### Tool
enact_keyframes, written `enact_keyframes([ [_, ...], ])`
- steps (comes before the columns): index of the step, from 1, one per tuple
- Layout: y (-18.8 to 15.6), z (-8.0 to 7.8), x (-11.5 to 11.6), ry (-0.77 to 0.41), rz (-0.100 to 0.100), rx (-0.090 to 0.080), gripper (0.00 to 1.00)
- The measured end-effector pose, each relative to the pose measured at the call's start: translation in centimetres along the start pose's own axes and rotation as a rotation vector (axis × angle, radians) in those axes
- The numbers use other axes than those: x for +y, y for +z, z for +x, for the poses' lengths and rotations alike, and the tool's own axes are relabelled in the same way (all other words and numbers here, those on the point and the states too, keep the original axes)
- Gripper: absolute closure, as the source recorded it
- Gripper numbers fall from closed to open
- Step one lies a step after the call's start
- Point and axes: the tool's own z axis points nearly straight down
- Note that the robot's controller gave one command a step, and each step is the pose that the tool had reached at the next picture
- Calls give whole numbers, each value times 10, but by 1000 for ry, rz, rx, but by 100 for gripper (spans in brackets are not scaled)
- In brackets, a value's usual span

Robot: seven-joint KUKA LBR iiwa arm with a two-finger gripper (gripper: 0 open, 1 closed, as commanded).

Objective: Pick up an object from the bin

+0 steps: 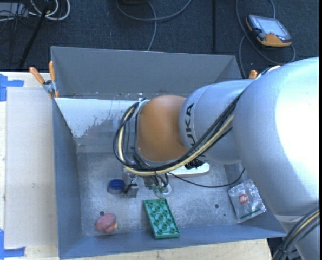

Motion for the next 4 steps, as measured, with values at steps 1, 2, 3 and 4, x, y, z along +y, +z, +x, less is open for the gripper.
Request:
enact_keyframes([
  [1, 0, 0, 0, 2, 0, 0, 0],
  [2, 0, -3, 34, 82, -1, 0, 0],
  [3, 0, -3, 32, 85, 0, 0, 100],
  [4, -138, 18, 56, 130, -3, -6, 100],
])
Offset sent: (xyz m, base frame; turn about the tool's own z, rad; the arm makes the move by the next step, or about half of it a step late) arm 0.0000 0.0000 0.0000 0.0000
